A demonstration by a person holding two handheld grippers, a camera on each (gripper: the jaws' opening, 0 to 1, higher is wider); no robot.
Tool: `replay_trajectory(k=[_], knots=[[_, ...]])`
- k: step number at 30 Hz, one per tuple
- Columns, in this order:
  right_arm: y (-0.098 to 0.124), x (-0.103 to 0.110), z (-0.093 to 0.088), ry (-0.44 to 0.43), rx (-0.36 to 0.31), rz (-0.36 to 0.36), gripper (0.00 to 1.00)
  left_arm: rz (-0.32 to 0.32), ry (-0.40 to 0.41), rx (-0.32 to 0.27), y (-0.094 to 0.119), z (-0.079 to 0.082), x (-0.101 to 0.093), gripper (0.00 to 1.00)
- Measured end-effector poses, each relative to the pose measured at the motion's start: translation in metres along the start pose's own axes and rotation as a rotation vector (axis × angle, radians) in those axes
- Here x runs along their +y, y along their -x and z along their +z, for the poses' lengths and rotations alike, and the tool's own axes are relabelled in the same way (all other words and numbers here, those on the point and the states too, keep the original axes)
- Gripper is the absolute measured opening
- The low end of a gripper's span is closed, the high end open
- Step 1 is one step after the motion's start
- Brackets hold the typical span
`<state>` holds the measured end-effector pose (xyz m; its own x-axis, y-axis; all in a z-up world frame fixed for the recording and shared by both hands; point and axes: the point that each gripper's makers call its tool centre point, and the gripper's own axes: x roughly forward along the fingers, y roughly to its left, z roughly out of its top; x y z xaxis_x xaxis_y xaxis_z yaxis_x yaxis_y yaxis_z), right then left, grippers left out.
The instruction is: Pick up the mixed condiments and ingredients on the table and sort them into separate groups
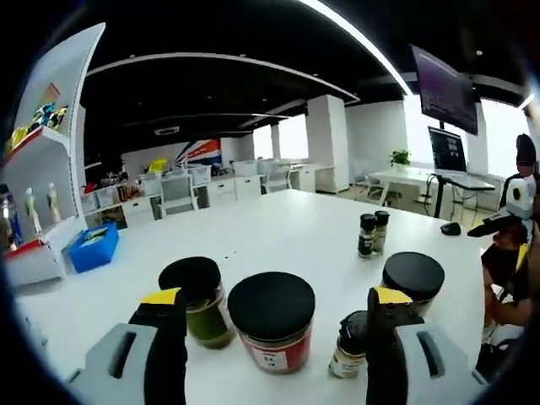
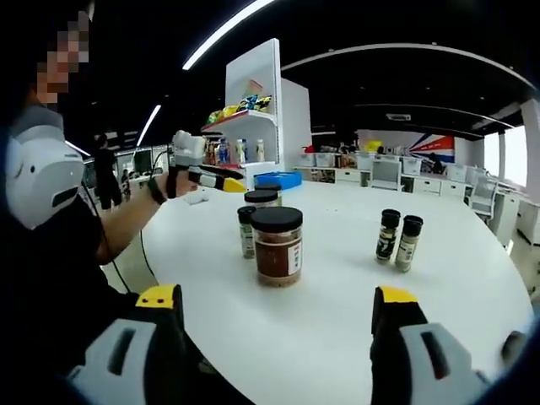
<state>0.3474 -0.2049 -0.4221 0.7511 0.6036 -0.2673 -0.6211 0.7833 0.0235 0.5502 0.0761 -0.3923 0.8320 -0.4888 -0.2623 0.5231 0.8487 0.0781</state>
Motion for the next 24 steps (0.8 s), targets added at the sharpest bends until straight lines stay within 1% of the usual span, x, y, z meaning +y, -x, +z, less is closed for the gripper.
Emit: replay_trajectory(k=[2,4,7,9,11,13,17,21,24], knots=[[0.000,-0.004,-0.003,0.000,0.011,-0.017,0.89,-0.002,0.004,0.003,-0.005,-0.002,0.001,0.86],[-0.001,-0.007,-0.007,0.026,0.033,-0.032,0.89,-0.002,0.026,0.005,-0.010,-0.005,0.002,0.86],[-0.004,-0.007,-0.007,0.026,0.038,-0.032,0.89,0.005,0.031,0.010,-0.014,-0.010,0.003,0.82],[-0.006,-0.005,-0.007,0.023,0.035,-0.019,0.89,-0.003,0.046,0.014,-0.017,-0.013,0.002,0.81],[-0.008,-0.004,-0.006,0.017,0.033,-0.015,0.89,-0.015,0.076,0.012,-0.021,-0.016,0.000,0.80],[-0.010,-0.003,-0.006,0.029,0.039,-0.020,0.89,-0.023,0.103,0.010,-0.024,-0.018,-0.002,0.78],[-0.009,-0.003,-0.004,0.042,0.039,-0.027,0.90,-0.020,0.111,0.006,-0.029,-0.022,-0.003,0.77],[-0.009,-0.004,-0.003,0.020,0.024,-0.026,0.90,-0.016,0.113,0.012,-0.032,-0.027,-0.005,0.75],[-0.010,-0.006,-0.002,0.016,0.023,-0.029,0.88,-0.017,0.117,-0.002,-0.034,-0.027,-0.006,0.73]])
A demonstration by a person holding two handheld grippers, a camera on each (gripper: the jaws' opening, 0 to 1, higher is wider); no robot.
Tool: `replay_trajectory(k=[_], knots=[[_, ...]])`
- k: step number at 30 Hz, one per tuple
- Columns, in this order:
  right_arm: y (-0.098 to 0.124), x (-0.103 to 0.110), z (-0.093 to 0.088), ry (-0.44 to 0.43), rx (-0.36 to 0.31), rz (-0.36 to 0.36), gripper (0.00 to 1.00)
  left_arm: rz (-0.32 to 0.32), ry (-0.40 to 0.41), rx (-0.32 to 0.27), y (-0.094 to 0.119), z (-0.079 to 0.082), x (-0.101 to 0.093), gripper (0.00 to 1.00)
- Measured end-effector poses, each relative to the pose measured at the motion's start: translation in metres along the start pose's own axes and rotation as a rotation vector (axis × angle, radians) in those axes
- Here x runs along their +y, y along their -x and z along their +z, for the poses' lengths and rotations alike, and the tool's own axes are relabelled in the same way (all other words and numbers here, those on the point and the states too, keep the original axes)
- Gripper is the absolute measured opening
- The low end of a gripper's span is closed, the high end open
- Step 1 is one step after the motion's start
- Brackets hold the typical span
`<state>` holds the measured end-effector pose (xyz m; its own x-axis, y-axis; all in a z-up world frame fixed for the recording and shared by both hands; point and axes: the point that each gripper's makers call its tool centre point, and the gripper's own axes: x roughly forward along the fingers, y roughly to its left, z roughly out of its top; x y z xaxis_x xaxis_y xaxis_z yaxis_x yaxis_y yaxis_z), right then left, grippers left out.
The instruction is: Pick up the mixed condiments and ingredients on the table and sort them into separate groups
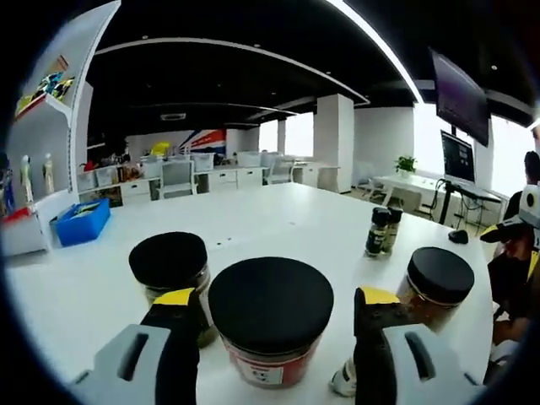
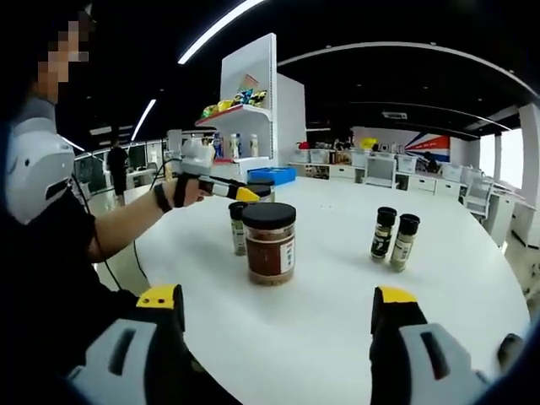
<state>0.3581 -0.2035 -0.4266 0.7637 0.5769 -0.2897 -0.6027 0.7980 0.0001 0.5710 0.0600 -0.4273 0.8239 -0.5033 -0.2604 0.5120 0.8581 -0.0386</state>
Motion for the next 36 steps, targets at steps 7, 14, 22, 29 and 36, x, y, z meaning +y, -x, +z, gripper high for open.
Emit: replay_trajectory(k=[7,14,22,29,36], knots=[[-0.0029,0.0018,-0.0001,0.001,0.001,0.001,0.88,0.003,0.012,-0.002,-0.0037,-0.0015,0.0036,0.66],[0.0004,-0.0004,-0.0030,-0.001,0.010,-0.017,0.87,0.015,-0.010,0.005,-0.0032,-0.0036,0.0063,0.63],[0.0021,0.0013,-0.0020,0.003,0.013,-0.027,0.86,0.019,-0.012,-0.005,-0.0016,-0.0016,0.0082,0.60],[0.0033,0.0040,-0.0034,0.006,0.018,-0.030,0.86,0.015,-0.035,0.003,-0.0022,-0.0025,0.0081,0.59],[0.0027,0.0029,-0.0054,-0.004,0.020,-0.034,0.86,0.004,-0.080,0.005,-0.0057,-0.0076,0.0076,0.60]])
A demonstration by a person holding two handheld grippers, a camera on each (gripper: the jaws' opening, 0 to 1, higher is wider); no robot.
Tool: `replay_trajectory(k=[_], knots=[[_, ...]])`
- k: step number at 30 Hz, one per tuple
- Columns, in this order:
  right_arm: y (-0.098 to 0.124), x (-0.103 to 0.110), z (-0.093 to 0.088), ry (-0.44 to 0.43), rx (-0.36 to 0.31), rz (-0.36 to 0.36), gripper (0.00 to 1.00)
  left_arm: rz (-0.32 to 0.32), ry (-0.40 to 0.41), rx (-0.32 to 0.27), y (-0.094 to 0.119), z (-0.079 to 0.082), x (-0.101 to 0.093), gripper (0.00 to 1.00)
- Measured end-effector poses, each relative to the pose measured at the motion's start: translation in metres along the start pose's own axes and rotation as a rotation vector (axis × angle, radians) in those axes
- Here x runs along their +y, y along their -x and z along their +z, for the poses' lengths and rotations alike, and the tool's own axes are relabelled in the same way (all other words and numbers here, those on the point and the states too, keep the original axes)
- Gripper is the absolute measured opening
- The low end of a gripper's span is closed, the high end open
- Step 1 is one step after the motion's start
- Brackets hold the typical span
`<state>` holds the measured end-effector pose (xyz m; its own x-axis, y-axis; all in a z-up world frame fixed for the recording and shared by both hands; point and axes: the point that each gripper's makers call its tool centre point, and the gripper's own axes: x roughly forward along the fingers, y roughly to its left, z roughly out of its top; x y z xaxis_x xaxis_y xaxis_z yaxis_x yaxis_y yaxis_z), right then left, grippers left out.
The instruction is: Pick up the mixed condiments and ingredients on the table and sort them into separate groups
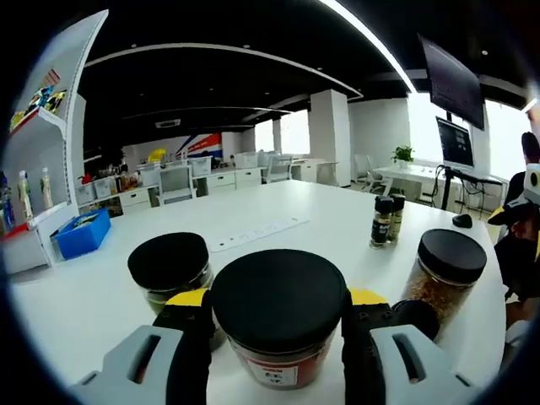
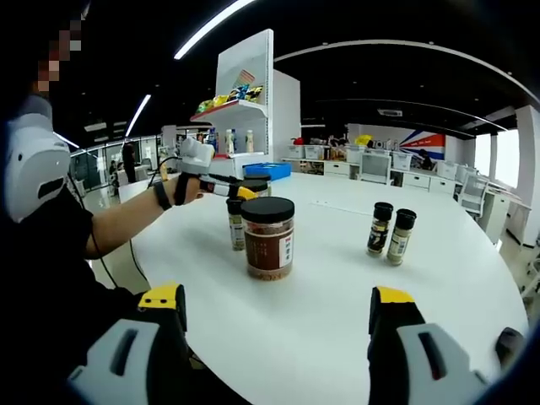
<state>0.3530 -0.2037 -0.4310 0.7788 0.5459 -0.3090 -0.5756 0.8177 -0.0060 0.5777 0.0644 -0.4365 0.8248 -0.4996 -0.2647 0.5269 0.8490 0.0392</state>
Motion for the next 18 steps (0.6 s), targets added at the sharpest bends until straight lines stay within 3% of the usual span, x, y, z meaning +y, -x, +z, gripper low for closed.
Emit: replay_trajectory(k=[18], knots=[[-0.0047,0.0008,-0.0028,-0.006,0.011,0.010,0.85,-0.032,-0.002,-0.047,-0.0054,0.0070,-0.0014,0.57]])
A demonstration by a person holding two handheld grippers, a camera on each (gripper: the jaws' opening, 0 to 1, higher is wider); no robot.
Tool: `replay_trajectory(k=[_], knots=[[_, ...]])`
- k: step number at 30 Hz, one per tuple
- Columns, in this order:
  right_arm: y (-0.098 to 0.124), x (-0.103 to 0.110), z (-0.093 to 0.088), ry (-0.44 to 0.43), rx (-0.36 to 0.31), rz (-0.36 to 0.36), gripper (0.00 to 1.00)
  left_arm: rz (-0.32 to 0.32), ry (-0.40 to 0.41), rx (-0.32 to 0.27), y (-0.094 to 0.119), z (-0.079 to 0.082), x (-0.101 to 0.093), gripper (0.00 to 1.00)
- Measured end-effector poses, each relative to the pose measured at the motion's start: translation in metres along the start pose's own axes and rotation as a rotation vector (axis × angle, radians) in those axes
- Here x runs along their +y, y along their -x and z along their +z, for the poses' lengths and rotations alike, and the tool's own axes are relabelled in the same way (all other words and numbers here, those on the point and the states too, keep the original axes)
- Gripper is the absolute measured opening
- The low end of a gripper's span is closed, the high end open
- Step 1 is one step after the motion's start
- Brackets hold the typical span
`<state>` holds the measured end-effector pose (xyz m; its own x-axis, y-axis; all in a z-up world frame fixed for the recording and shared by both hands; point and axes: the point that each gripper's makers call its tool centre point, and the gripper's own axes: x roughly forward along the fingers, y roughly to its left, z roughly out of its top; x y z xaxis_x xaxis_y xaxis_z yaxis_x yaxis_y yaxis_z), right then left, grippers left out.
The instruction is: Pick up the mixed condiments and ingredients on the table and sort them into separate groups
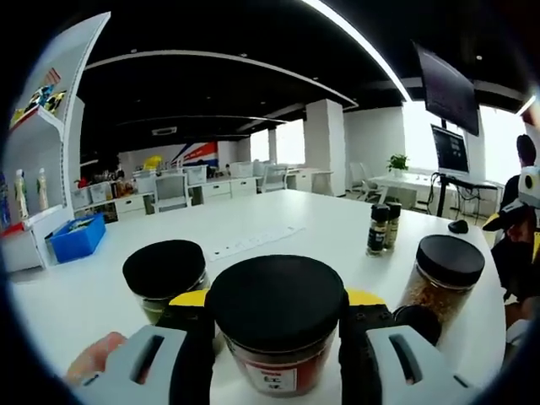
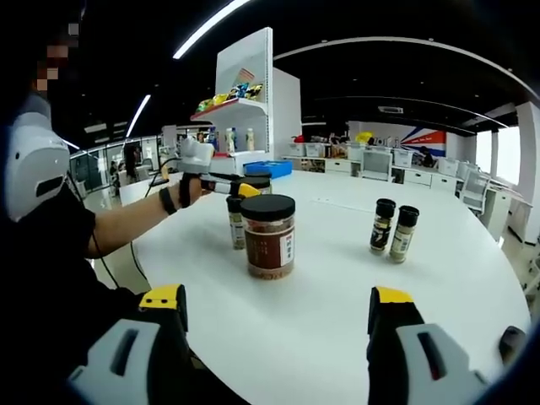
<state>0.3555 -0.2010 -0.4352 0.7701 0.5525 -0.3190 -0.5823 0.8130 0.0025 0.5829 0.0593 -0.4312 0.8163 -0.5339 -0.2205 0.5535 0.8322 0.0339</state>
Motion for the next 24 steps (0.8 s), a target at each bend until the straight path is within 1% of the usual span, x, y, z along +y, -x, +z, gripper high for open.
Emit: replay_trajectory(k=[4,7,10,14,19,22,24], knots=[[0.002,-0.002,0.000,-0.001,0.002,-0.007,0.85,-0.011,-0.029,0.014,-0.006,0.004,-0.003,0.57],[0.003,-0.003,0.000,-0.003,0.002,-0.010,0.85,-0.029,-0.049,0.035,-0.010,0.006,-0.008,0.57],[0.004,-0.003,-0.001,-0.005,0.000,-0.012,0.85,-0.053,-0.073,0.043,-0.015,0.011,-0.014,0.56],[0.005,-0.003,-0.003,-0.011,0.003,-0.016,0.85,-0.065,-0.074,0.024,-0.020,0.022,-0.017,0.56],[0.007,-0.004,-0.008,-0.013,0.017,-0.020,0.85,-0.076,-0.079,0.006,-0.035,0.044,-0.014,0.56],[0.008,-0.006,-0.007,-0.015,0.013,-0.026,0.85,-0.075,-0.092,0.003,-0.045,0.051,-0.012,0.56],[0.010,-0.008,-0.006,-0.018,0.007,-0.031,0.85,-0.073,-0.096,-0.010,-0.052,0.055,-0.010,0.56]])
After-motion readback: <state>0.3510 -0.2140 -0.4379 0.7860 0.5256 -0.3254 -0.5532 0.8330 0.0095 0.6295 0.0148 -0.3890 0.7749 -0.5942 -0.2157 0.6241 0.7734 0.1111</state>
